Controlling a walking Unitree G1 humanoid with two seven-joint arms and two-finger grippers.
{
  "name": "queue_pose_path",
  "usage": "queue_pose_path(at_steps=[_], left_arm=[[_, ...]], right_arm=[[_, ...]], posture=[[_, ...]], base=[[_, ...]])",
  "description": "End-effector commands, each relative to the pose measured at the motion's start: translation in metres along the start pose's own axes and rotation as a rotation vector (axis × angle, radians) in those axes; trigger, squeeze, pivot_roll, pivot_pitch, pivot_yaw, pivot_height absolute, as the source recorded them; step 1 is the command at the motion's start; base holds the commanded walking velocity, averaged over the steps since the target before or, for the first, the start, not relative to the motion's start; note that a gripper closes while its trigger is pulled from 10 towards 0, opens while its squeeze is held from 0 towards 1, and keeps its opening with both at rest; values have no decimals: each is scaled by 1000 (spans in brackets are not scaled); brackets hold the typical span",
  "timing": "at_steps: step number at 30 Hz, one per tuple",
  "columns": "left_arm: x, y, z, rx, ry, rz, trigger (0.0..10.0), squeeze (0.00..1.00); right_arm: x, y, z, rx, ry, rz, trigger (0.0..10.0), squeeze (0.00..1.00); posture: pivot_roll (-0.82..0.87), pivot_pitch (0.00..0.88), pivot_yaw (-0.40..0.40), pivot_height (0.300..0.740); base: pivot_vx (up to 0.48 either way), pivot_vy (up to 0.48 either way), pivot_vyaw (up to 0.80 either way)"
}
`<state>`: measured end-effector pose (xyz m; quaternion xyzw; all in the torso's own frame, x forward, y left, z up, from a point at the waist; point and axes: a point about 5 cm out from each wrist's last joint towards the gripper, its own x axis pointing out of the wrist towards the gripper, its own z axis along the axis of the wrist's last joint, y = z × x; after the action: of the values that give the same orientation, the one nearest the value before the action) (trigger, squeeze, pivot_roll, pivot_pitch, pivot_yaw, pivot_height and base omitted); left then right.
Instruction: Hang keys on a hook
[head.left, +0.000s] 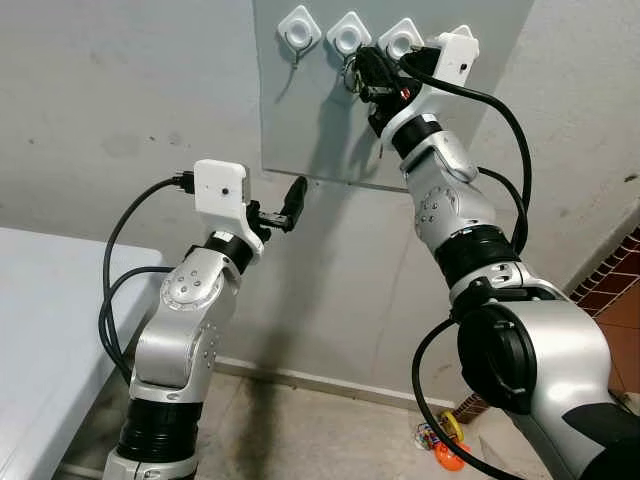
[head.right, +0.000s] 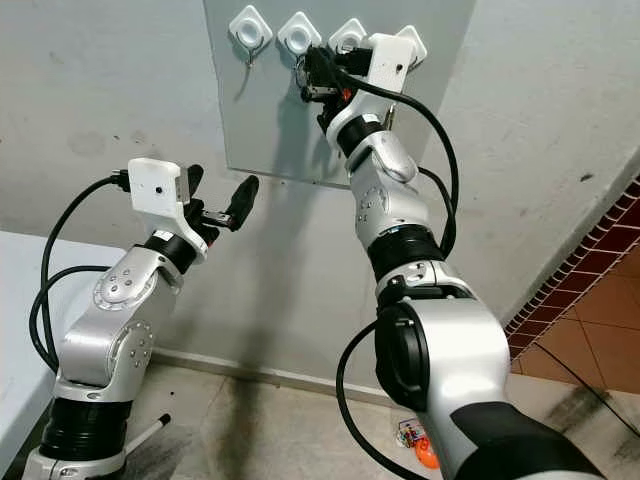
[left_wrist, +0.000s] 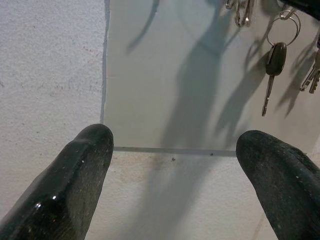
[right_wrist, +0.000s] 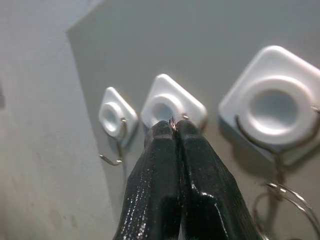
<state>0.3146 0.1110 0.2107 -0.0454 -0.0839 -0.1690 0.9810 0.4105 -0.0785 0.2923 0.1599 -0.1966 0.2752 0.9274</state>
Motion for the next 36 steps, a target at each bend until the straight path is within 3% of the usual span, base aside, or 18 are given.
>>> queue_pose_path(at_steps=[1,12,21,36], left_arm=[[0,-1,8,5,-24,-3,10000,0],[1,-1,8,2,-24,-2,10000,0],[1,-1,8,0,-22,2,10000,0],[1,-2,9,-5,-25,5,10000,0]], right_arm=[[5,6,12,2,-57,50,10000,0],[7,7,11,17,-43,29,10000,0],[10,0,11,4,-1,-132,10000,0],[12,2,9,2,15,-196,10000,0]], posture=[[70,0,-48,740],[70,0,-46,740],[72,1,-48,740],[74,0,-50,740]], base=[[0,0,0],[0,0,0],[0,0,0],[0,0,0]])
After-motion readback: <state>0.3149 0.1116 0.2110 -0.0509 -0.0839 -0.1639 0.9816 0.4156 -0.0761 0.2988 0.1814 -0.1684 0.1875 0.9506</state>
